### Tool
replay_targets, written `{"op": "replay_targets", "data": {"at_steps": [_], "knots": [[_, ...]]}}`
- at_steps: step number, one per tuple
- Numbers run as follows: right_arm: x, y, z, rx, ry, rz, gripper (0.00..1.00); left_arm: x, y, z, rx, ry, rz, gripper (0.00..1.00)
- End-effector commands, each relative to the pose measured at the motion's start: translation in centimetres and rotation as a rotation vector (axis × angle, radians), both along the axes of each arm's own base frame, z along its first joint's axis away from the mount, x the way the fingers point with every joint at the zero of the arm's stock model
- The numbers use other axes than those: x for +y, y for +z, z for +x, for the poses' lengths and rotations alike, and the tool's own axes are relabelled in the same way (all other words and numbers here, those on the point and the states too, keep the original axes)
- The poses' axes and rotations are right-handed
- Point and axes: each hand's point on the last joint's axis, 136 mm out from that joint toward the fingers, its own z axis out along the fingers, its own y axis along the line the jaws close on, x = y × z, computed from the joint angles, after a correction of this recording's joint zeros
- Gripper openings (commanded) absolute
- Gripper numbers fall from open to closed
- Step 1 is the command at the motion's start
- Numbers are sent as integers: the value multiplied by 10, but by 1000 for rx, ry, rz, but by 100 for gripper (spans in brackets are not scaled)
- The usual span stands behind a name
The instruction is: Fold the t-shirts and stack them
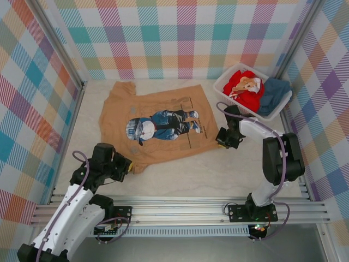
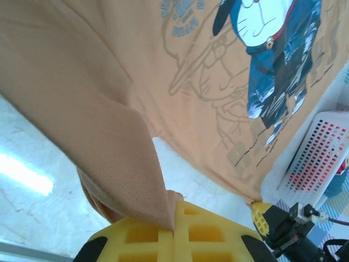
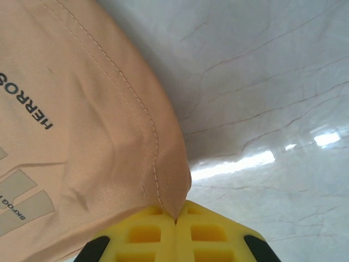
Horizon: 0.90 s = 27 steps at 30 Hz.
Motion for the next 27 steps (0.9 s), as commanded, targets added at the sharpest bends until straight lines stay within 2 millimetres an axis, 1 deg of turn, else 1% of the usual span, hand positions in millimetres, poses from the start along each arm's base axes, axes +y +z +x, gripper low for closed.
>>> {"op": "replay_targets", "data": {"at_steps": [1,4,8,11,12,16,18,20,23,25,27], "knots": [[-5,-3,0,27,25,-30,0,-3,-20,-23,72,-35,-17,0],[-8,-8,0,40,24,-42,0,-6,-35,-34,110,-52,-34,0],[-11,-9,1,41,23,-58,0,-2,-34,-38,106,-50,-21,0],[-15,-6,5,29,16,-68,0,-8,-36,-37,117,-61,-50,0],[-17,-3,8,19,11,-68,0,-11,-35,-35,115,-64,-62,0],[-23,10,22,-28,3,-67,0,-22,-14,-16,69,-99,-68,0],[-27,15,30,-41,-1,-65,0,-31,-6,-6,56,-142,-69,0],[-30,17,37,-48,-6,-56,0,-46,0,3,42,-204,-70,0],[-35,19,45,-51,-12,-53,0,-76,4,9,29,-339,-77,0],[-39,19,48,-52,-22,-51,0,-99,2,5,39,-446,-82,0],[-39,18,50,-49,-24,-42,0,-107,-8,-7,97,-529,-41,0]]}}
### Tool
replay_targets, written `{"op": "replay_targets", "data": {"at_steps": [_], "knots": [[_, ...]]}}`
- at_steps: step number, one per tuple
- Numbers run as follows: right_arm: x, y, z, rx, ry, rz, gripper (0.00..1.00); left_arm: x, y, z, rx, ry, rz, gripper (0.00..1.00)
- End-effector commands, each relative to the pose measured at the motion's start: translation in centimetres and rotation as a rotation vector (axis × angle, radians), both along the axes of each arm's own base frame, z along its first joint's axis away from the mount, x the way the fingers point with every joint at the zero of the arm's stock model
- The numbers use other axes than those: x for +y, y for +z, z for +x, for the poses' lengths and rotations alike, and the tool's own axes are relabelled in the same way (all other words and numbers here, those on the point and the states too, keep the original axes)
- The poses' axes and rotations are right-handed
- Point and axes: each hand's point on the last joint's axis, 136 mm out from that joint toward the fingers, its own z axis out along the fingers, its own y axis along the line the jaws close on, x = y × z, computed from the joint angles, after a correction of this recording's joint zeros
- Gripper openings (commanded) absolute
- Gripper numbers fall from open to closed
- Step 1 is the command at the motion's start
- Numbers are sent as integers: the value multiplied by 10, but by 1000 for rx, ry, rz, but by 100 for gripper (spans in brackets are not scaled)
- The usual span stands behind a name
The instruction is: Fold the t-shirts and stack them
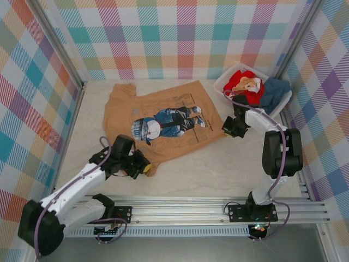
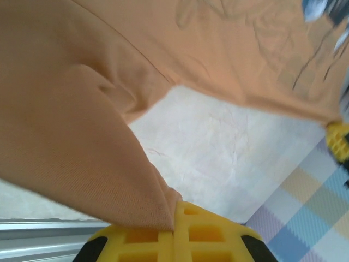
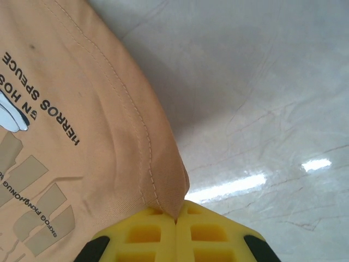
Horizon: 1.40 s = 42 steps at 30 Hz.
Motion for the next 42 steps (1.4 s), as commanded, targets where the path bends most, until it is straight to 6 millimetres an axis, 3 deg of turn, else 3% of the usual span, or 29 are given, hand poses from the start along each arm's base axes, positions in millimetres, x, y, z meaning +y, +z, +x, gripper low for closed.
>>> {"op": "replay_targets", "data": {"at_steps": [1,2,4,6,8,11,15,23,26,28,34,38,42], "knots": [[-1,-5,-2,39,17,5,0,-21,0,-13,6,-179,11,0],[0,-5,-2,40,18,14,0,-19,-6,-19,31,-201,33,2],[2,-9,-4,54,20,29,0,-11,-13,-27,57,-228,80,39],[5,-11,-7,62,20,42,0,7,-8,-28,37,-219,180,61],[7,-13,-10,67,23,56,0,33,1,-24,7,-147,286,66],[11,-15,-13,72,26,74,0,72,-6,-28,59,29,367,62],[14,-16,-16,76,35,88,0,100,-34,-29,134,195,391,61],[21,-19,-18,84,55,105,0,97,-78,-8,151,328,306,63],[22,-19,-18,83,54,109,0,108,-82,1,114,353,357,51],[22,-20,-18,83,56,111,0,114,-82,10,79,368,377,33],[23,-19,-17,77,63,113,0,125,-60,31,-8,338,431,0],[24,-18,-15,69,70,119,0,132,-35,37,-69,328,458,0],[27,-15,-11,52,87,132,0,135,8,47,-187,325,462,0]]}}
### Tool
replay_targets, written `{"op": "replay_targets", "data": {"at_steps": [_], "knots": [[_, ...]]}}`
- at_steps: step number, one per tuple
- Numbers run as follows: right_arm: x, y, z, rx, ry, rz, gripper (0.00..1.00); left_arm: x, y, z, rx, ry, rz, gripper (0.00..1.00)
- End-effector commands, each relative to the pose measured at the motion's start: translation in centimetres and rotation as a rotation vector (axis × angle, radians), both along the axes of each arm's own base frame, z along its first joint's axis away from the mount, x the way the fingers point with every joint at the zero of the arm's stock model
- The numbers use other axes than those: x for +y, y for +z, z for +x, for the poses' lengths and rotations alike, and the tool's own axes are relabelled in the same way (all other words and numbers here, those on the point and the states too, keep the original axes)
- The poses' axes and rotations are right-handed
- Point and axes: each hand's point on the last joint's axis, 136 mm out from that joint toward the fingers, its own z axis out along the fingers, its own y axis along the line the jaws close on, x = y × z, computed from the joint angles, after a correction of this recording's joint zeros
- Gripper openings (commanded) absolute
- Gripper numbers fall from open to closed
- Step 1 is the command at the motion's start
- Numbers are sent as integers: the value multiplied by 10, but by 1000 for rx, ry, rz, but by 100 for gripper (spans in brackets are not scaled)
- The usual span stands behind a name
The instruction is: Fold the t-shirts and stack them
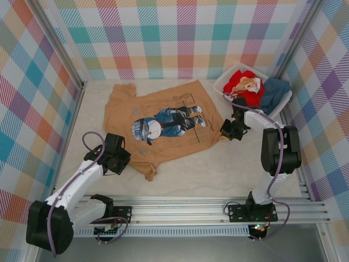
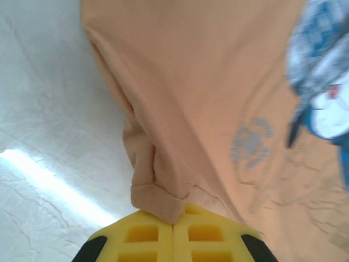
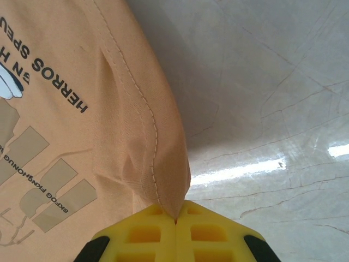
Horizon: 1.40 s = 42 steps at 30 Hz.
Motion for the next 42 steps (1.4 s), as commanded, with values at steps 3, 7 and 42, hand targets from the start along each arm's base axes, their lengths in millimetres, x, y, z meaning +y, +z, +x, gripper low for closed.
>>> {"op": "replay_targets", "data": {"at_steps": [3,7,42], "knots": [[10,2,2,-18,52,39,0,15,52,4,-113,-34,83,0],[18,4,8,-30,71,86,0,24,59,2,-116,-43,125,0],[96,38,97,-159,92,267,0,125,14,227,-58,-102,336,6]]}}
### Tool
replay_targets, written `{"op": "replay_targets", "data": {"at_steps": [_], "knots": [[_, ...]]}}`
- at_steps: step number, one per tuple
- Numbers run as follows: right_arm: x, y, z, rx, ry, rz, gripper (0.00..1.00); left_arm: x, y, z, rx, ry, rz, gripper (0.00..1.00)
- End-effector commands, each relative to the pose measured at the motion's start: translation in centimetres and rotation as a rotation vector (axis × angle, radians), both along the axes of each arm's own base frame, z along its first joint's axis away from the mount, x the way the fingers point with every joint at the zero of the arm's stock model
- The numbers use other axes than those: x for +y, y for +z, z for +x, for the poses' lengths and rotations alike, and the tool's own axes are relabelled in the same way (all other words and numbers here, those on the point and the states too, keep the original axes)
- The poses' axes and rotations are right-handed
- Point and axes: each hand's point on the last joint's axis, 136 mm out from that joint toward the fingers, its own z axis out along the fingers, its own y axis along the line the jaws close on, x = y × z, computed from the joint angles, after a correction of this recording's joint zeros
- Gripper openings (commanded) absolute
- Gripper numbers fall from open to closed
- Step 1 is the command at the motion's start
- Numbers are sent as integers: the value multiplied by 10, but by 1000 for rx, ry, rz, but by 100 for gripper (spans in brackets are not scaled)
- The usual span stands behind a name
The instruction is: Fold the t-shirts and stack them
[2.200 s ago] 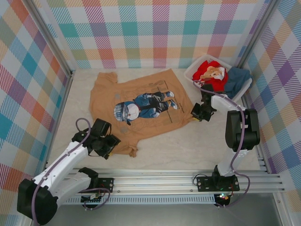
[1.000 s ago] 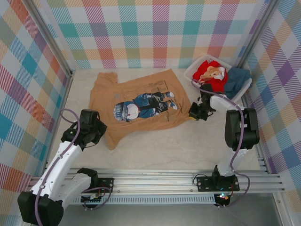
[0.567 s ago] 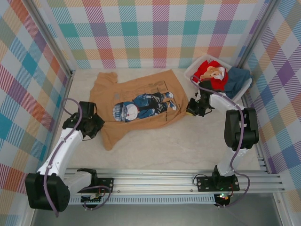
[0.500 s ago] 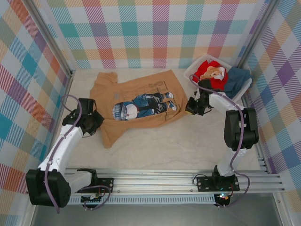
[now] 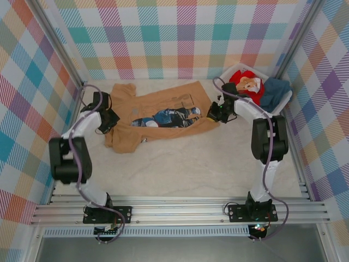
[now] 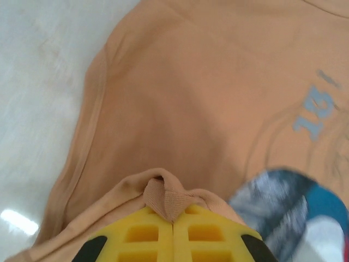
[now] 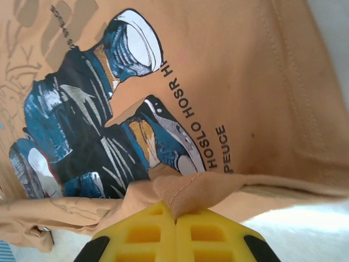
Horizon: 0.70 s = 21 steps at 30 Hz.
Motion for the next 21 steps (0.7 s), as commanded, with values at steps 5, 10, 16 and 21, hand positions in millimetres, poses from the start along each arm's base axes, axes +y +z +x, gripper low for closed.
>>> {"op": "replay_targets", "data": {"at_steps": [5,10,16,21], "knots": [[21,6,4,33,0,32,0,24,27,38,-18,36,66,42],[20,2,-5,44,12,32,0,-20,30,-47,17,58,-17,46],[19,-5,-17,60,11,39,0,-106,2,-83,76,-276,-27,45],[18,-9,-22,71,13,37,0,-110,-28,-83,196,-439,167,42]]}}
